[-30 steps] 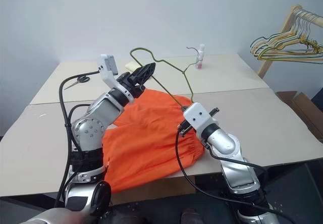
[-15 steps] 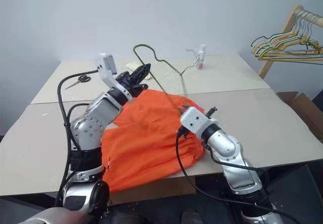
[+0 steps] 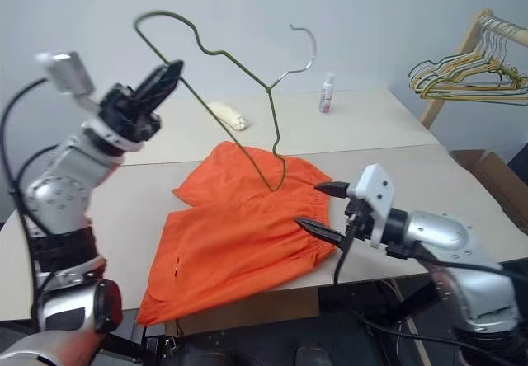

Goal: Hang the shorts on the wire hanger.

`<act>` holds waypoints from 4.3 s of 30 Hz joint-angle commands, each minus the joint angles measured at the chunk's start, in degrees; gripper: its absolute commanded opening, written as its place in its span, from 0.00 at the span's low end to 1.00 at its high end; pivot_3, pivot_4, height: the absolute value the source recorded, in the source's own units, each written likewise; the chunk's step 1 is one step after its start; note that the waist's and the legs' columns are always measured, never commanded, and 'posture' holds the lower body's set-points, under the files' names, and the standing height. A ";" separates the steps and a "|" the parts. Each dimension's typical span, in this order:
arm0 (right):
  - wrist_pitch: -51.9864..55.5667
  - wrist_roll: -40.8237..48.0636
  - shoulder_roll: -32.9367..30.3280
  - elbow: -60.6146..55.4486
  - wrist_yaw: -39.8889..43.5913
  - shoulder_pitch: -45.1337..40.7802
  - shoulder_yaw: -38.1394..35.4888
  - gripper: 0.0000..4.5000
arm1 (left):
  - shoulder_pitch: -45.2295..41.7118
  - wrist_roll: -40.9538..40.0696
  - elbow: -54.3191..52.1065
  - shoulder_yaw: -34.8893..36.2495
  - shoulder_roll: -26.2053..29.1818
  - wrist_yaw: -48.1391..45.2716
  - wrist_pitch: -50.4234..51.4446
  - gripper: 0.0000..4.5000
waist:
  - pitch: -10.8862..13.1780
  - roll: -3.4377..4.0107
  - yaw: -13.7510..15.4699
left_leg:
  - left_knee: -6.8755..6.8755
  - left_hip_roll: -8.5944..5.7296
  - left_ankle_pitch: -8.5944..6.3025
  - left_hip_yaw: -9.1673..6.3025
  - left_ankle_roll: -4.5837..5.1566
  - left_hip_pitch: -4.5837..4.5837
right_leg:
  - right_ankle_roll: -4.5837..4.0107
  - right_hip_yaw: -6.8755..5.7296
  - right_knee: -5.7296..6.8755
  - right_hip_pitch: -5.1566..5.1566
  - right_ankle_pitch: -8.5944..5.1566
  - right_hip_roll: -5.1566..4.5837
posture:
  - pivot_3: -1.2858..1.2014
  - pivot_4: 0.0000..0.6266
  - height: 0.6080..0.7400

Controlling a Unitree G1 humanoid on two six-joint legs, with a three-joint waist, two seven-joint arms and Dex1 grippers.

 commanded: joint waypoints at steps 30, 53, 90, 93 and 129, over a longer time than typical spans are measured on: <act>12.43 12.59 9.85 8.64 -1.26 -18.49 6.01 0.64 | -2.42 -5.75 -0.19 -0.67 -2.02 -2.95 -2.26 0.00 | 0.01 -0.12 0.62 | 0.07 0.03 -0.01 -0.03 0.00 -0.29 | 0.06 0.03 0.02 -0.26 0.06 -0.08 | 0.51 0.00 1.00; 12.63 16.03 9.74 3.86 -7.12 -12.72 0.04 0.00 | 7.12 23.49 8.53 -17.99 1.39 -1.09 -9.02 0.80 | 0.01 -0.13 0.61 | 0.04 0.01 -0.01 -0.02 0.00 -0.26 | 0.06 0.03 0.00 -0.23 0.06 -0.05 | 0.50 0.00 1.00; 21.52 3.24 -19.18 39.85 27.35 20.29 -1.31 0.00 | 17.79 51.49 0.24 -35.46 13.09 -21.87 -35.94 0.99 | -0.13 0.17 -0.67 | 0.13 0.33 -0.22 0.47 0.36 -0.23 | 0.26 0.23 -0.57 0.02 0.24 0.09 | 0.49 0.00 1.00; 21.88 3.59 -17.84 39.48 27.81 19.19 -1.23 0.00 | 18.47 51.41 -0.27 -35.14 13.50 -21.84 -35.84 0.99 | -0.13 0.18 -0.37 | 0.14 0.33 -0.22 0.45 0.36 -0.23 | 0.27 0.22 -0.56 0.03 0.25 0.08 | 0.50 0.00 1.00; 13.75 -17.15 -0.68 74.67 33.30 -19.35 18.00 0.00 | 22.67 48.99 -6.85 -33.39 14.32 -18.64 -32.58 0.99 | -0.26 0.36 1.99 | 0.23 0.21 -0.21 0.38 0.36 -0.26 | 0.24 0.16 -0.49 -0.02 0.32 -0.02 | 0.54 0.00 1.00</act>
